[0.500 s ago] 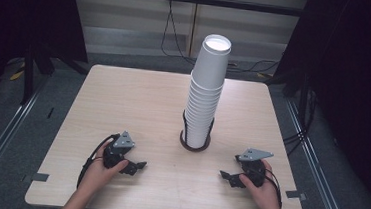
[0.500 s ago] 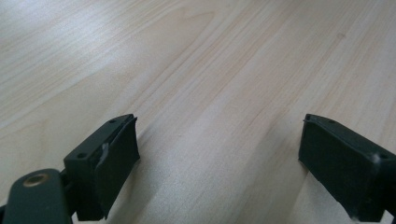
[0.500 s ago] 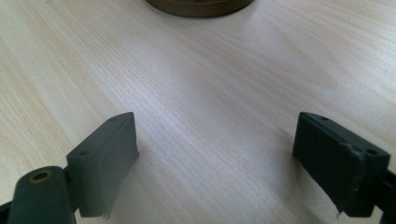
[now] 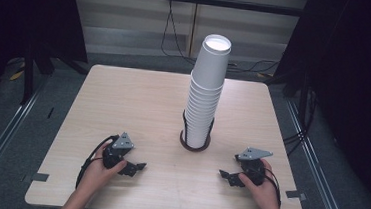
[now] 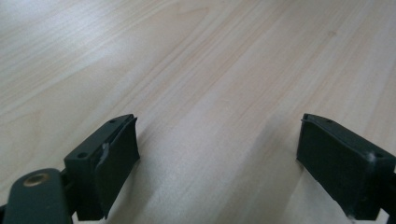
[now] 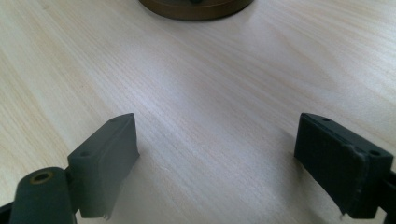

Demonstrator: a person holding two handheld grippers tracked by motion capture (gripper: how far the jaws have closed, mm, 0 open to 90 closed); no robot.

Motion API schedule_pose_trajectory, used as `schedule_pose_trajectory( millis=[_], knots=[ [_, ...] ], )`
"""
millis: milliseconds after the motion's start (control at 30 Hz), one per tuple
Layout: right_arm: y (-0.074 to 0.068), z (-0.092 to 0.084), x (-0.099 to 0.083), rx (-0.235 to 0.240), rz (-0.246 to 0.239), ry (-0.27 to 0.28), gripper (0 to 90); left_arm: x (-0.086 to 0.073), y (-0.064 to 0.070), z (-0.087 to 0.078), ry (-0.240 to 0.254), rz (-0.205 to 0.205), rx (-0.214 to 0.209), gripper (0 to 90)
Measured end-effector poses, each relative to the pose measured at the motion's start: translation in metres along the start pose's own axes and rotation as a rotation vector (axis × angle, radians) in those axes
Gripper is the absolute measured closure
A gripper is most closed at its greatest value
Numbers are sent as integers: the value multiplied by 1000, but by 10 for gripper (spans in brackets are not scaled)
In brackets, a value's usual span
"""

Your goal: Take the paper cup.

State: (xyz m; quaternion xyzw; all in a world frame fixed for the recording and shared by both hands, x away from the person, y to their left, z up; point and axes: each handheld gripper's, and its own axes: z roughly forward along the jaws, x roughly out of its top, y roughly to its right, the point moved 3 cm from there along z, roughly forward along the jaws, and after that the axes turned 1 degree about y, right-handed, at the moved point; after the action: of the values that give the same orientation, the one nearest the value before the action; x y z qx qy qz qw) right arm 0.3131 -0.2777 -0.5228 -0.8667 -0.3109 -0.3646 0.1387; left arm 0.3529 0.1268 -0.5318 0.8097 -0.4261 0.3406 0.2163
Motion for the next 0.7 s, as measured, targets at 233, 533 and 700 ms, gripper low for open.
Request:
schedule_pose_trajectory(
  millis=[233, 533, 700],
  knots=[
    [-6, -5, 19, 62, 10, -6, 135, 9, -6, -8, -8, -91, -59, 156],
    [-8, -13, 35, 86, -1, 24, 136, 55, -12, -28, 59, -104, -90, 154],
    [-6, -19, 45, 141, 32, 45, 135, 86, -15, -39, 63, -84, -86, 152]
  ],
)
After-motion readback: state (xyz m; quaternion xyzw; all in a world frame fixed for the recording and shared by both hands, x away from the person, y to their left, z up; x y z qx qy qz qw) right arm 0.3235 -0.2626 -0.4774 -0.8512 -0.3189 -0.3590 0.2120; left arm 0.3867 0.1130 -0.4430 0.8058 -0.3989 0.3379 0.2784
